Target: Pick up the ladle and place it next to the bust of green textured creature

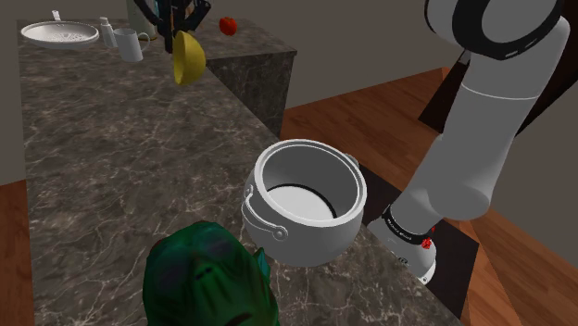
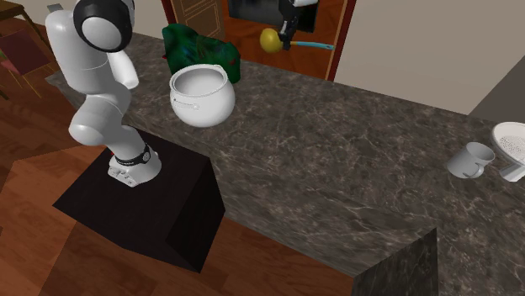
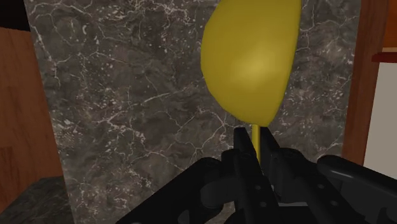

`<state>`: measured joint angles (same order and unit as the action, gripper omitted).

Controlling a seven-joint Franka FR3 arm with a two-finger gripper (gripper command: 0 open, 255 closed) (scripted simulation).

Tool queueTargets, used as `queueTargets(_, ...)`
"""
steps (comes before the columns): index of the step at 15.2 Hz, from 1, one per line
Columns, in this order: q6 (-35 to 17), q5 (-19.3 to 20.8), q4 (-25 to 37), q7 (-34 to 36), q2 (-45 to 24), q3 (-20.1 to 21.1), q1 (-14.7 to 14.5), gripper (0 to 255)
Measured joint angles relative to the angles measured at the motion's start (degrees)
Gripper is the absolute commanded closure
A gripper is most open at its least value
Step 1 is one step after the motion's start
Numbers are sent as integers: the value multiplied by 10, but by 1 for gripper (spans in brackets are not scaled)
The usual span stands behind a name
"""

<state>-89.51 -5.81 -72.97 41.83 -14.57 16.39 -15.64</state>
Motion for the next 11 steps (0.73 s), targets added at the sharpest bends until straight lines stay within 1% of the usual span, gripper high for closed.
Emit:
queueTargets(3, -4, 7, 7, 37, -6, 13, -26, 255)
queueTargets(7, -23, 11, -15, 85, 4, 30, -57, 255)
queueTargets(8, -21, 17, -1, 100, -6, 35, -69, 255)
queueTargets(10, -30, 21, -7, 126, -6, 44, -87, 255)
queueTargets(11, -28, 25, 3, 140, -11, 48, -97, 255)
